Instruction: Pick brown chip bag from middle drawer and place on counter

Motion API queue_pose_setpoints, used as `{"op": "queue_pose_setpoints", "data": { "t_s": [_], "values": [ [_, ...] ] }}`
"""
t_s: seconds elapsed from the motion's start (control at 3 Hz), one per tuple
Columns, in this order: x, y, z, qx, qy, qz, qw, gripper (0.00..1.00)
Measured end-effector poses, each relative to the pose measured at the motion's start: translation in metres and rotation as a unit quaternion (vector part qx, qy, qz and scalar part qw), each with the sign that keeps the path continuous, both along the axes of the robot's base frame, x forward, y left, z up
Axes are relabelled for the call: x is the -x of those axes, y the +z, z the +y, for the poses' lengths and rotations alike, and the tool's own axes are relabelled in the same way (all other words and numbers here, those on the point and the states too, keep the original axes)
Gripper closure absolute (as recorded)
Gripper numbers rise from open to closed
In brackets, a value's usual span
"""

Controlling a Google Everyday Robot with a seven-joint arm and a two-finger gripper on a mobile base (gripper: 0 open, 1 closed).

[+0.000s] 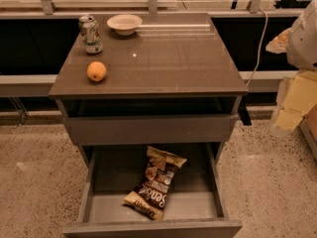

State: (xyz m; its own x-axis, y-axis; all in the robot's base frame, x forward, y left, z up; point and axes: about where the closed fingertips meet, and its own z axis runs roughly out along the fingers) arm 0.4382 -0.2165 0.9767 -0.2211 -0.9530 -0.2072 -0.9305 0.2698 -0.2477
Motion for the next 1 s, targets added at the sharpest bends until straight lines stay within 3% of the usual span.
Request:
{"op": "queue_pose_setpoints", "data": {
  "t_s": [0.33, 0.67, 1.0],
  "values": [
    [0.000, 0.001, 0.001, 0.001, 0.000, -0.002, 1.0000, 0.00],
    [-0.009, -0.017, 0.020, 0.007, 0.046, -0.019, 0.9987, 0.00],
    [-0.018, -0.077, 0.055, -0.007, 0.139, -0.029, 0.9898, 0.00]
  ]
}}
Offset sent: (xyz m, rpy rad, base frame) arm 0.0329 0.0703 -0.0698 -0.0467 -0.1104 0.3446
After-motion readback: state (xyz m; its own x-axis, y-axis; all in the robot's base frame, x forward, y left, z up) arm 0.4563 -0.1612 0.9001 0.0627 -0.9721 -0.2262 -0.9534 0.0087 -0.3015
